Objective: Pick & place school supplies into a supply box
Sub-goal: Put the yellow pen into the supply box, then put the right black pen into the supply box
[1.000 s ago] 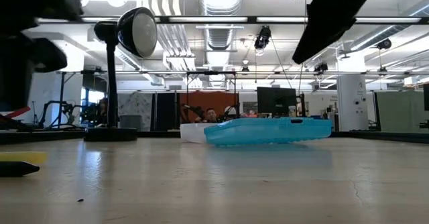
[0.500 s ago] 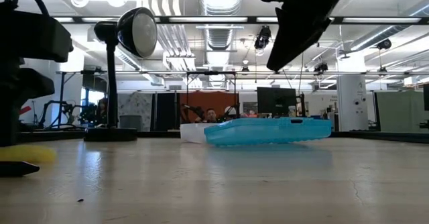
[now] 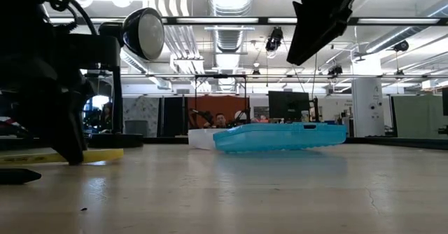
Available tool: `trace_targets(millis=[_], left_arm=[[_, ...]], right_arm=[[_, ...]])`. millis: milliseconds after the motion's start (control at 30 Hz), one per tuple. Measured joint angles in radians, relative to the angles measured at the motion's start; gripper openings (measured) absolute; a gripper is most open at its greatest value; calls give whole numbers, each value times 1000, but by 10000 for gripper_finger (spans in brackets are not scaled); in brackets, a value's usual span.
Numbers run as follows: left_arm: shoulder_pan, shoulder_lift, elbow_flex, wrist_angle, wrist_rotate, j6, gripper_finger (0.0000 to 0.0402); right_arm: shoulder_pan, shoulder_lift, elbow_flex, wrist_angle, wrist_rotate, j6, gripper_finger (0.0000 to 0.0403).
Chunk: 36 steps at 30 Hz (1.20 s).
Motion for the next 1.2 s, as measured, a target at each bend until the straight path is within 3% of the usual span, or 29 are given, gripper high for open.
trace_targets(millis=[267,400,600,800,967,1200], left_arm=[[203,-223,10,179,19,183,18],[371,-247,83,174,22,359,16],[651,-119,319,188,68,619,4],[848,109,535,170,205,691,5],[875,228,647,97,211,695,2],[822,180,686,65,234,767,1]], right_arm=[[0,-121,-49,-11,-13,-42,224],[-8,-231,-139,-15,0,10,224],[-7,-368,-277,-18,25,113,224],[-4,-421,-327,-27,26,109,224],[2,-428,-349,-22,24,113,224],[27,-430,-388,-25,15,163,224]])
